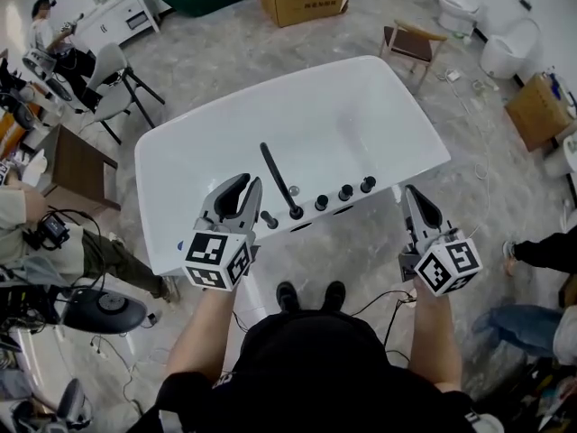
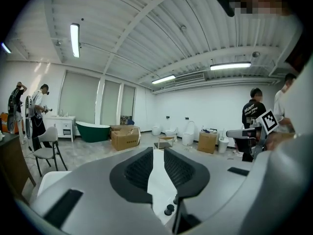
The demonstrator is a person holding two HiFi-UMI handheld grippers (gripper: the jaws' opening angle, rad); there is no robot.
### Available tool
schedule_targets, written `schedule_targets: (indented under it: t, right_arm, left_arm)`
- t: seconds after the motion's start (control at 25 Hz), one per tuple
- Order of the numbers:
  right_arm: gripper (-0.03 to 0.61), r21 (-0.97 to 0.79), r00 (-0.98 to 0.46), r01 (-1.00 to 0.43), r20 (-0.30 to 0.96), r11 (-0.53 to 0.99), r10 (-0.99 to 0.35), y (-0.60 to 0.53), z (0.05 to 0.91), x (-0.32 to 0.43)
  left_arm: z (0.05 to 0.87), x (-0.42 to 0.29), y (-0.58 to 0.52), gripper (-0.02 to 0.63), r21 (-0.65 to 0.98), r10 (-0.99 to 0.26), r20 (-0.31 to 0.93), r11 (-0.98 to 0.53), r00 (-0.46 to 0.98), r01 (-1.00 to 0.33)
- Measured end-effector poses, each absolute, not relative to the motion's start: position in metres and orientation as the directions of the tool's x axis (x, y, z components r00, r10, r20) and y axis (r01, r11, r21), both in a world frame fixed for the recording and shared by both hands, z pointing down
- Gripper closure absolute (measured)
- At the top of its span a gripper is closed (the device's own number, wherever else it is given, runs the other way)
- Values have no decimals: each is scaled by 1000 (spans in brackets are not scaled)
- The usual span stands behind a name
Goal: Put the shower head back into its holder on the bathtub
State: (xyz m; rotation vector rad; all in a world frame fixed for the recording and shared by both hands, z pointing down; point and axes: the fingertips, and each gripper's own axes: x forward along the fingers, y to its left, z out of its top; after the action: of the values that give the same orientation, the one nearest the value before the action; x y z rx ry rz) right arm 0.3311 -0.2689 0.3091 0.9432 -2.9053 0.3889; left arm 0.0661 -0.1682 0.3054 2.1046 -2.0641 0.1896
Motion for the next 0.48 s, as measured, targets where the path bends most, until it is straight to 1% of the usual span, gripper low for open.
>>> schedule_targets:
  t: [0.2,0.4,0.48]
  right_arm:
    - [566,-170,-802,-597,110,784,-587,-283,285,330]
    - [566,-118,-802,-597,63,793,-594,-291,256,278]
    - [566,-88,-806,-592,49,801,-590,-298,255,271]
  left_arm:
    - [291,61,-189,558,27,-981,192,-6,11,-1000]
    - [283,31,-204,575,-16,-979,203,10,-13,-1000]
    - [288,33,-212,578,-23,-978,202,41,-45,-999]
